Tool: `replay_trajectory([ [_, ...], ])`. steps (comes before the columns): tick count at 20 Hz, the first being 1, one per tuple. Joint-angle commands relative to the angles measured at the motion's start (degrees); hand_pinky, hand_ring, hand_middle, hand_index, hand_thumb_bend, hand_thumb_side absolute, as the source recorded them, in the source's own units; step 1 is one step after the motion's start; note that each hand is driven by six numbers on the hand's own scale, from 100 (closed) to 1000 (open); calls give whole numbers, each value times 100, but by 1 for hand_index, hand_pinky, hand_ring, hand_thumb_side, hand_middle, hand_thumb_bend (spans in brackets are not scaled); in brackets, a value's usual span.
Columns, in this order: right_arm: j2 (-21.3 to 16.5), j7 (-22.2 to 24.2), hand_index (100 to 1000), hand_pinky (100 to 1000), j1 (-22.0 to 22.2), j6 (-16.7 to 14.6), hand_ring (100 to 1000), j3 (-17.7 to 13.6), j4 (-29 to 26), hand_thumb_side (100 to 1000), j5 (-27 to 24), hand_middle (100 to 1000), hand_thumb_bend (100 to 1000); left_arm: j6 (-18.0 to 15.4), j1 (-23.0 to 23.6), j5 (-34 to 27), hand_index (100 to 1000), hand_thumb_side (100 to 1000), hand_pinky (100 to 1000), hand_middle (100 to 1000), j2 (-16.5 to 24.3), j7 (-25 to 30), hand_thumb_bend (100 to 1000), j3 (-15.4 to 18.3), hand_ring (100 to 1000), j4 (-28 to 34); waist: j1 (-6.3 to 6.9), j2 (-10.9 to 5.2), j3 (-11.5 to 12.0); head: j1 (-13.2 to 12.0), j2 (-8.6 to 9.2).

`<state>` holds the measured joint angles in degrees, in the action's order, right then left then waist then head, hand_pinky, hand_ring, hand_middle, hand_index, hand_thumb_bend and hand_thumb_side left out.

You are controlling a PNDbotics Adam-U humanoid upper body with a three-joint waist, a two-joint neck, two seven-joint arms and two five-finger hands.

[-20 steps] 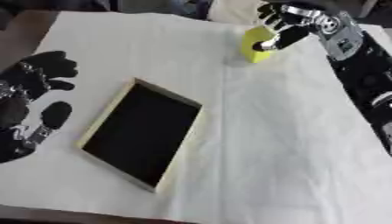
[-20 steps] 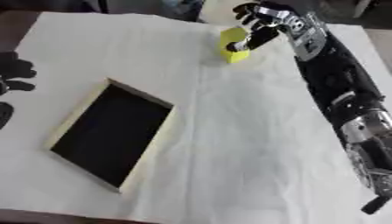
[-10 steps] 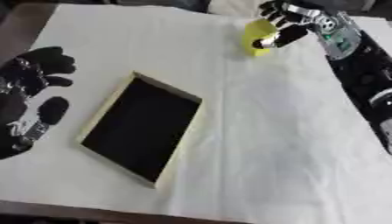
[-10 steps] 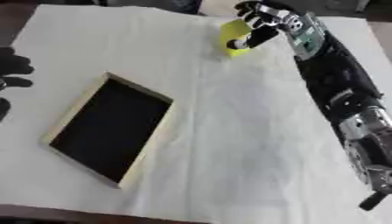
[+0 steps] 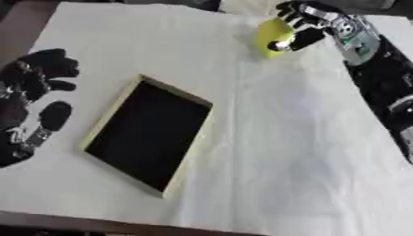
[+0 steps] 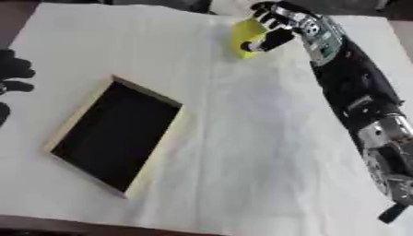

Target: Pick up objects on the table and place them in the box.

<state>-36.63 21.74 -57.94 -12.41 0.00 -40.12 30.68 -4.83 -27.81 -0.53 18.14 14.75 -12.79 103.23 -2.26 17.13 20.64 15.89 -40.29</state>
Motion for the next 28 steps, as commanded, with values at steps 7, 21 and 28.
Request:
replay_trajectory([
  [7, -159, -248, 980, 804, -84, -183, 835, -101, 34, 253, 119, 859, 440, -11, -82, -27, 901, 581, 773, 767, 14, -13, 479, 63, 817, 108, 12, -93, -11, 6, -32],
  [21, -65, -445, 946, 795, -90, -89, 827, -110, 128, 345, 292, 828, 420, -10, -99, -28, 902, 584, 775, 767, 10, -9, 474, 60, 818, 112, -2, -66, 26, 28, -58],
  [28, -60, -528, 833, 781, -32, -93, 795, -90, 99, 311, 284, 743, 375, -10, -105, -30, 901, 585, 775, 767, 8, -10, 472, 62, 813, 114, -15, -45, 58, 9, -91],
])
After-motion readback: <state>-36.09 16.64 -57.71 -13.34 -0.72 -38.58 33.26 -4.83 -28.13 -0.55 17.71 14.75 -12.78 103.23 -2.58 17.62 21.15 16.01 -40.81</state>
